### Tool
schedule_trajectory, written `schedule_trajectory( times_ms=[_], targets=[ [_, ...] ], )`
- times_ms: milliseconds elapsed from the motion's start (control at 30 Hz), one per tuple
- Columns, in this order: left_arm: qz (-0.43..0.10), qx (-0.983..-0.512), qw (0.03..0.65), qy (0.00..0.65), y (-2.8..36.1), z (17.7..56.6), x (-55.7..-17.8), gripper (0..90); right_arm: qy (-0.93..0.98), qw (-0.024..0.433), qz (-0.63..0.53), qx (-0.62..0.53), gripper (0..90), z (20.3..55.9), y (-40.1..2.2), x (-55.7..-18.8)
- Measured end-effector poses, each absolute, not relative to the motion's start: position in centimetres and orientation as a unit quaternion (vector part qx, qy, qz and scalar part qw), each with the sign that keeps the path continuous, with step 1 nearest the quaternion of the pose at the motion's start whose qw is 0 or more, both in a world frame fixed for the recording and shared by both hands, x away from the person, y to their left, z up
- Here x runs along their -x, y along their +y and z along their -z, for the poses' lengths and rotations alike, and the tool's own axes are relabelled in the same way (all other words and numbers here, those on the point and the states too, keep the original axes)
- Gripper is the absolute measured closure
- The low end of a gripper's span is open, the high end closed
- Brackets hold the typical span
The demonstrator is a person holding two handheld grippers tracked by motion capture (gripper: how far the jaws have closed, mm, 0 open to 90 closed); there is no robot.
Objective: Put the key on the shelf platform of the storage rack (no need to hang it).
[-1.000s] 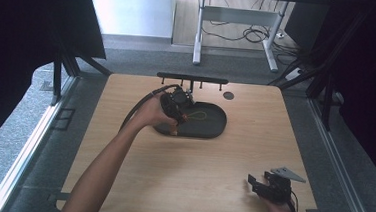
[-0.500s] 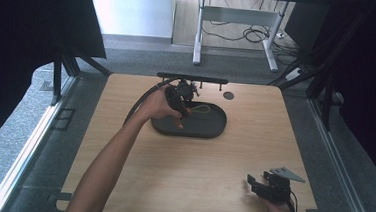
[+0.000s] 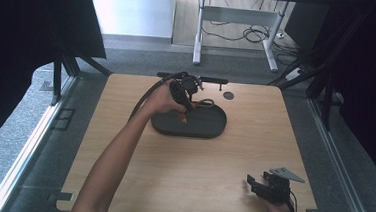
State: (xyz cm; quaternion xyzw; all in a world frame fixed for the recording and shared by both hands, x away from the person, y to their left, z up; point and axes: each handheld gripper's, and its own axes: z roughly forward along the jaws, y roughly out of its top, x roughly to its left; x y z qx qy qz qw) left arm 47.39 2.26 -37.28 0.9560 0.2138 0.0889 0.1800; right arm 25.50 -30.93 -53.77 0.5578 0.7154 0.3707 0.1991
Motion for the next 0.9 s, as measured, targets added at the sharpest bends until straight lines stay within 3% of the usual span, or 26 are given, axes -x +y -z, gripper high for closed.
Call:
schedule_trajectory(
  times_ms=[900],
  targets=[
    [-0.087, -0.960, 0.149, 0.221, 1.1, 41.8, -49.1, 66.4, 0.717, 0.204, -0.367, -0.556, 29.9, 53.8, -30.7, -25.5]
  ],
)
